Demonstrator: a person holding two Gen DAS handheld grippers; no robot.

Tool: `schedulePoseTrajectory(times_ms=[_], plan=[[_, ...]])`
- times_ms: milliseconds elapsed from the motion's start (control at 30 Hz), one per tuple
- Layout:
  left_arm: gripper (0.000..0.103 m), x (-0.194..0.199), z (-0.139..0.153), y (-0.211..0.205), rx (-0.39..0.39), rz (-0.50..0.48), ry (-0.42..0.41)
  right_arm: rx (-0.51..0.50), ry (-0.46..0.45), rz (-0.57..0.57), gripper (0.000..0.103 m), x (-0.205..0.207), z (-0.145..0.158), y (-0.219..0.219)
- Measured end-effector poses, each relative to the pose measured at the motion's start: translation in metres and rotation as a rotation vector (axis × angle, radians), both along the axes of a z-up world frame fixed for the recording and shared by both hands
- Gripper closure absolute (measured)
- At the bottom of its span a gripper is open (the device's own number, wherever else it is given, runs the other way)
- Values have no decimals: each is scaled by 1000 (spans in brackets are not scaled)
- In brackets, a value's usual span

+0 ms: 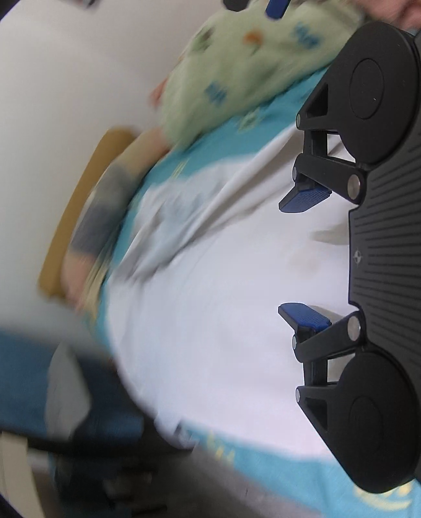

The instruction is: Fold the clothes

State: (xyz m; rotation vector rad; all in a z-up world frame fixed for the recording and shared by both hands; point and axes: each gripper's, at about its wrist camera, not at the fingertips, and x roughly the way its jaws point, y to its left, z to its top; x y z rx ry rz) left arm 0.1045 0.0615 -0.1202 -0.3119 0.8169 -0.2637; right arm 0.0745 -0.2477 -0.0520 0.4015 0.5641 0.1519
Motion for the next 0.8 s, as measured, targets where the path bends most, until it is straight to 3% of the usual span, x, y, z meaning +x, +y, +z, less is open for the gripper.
schedulePoseTrajectory(times_ms=[100, 200, 400, 567, 667, 700, 800], plan=[[40, -18, -2, -22, -74, -128, 71, 89, -29, -47, 12, -27, -5, -28], [42, -34, -7, -42, -138, -219, 142, 102, -29, -79, 12, -30, -11, -44], [63, -40, -39, -71, -154, -218, 300, 176, -14, -74, 12, -20, -19, -62], [67, -45, -41, -83, -149, -279, 316, 205, 20, -72, 12, -13, -29, -67], [88, -47, -36, -83, -139, -279, 326, 216, 30, -55, 12, -9, -32, -66], [102, -48, -33, -81, -133, -274, 329, 212, 29, -51, 12, -9, -31, -65], [102, -52, -18, -72, -143, -245, 345, 194, 23, -45, 12, -8, -30, -64]])
